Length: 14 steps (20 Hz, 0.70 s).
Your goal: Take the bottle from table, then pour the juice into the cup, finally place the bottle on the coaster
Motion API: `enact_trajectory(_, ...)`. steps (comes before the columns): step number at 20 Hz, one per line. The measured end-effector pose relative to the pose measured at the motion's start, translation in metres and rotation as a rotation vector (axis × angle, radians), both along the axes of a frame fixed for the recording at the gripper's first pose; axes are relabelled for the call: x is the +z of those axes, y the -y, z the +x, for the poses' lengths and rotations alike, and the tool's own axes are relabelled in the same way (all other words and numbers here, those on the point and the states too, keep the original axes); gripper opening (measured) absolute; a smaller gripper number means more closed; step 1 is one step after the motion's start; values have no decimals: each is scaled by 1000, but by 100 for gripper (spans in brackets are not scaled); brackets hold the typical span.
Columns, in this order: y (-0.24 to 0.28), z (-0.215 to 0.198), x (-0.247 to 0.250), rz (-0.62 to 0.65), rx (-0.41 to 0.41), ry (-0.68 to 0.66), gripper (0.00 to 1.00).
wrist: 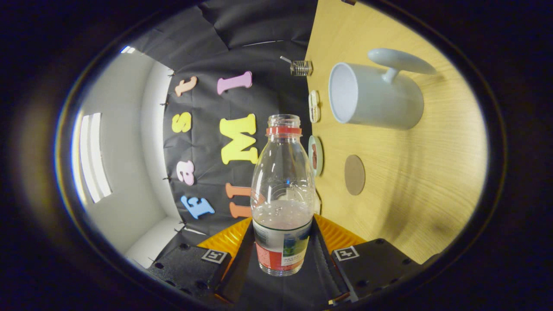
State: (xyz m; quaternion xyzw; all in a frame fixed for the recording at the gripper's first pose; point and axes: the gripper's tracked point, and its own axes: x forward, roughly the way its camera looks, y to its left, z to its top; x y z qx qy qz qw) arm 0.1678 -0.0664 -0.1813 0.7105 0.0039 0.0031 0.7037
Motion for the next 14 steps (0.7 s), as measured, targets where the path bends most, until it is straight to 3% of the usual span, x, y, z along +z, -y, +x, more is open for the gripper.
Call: enact_trajectory(14, 4, 4, 5, 75, -23, -4, 74)
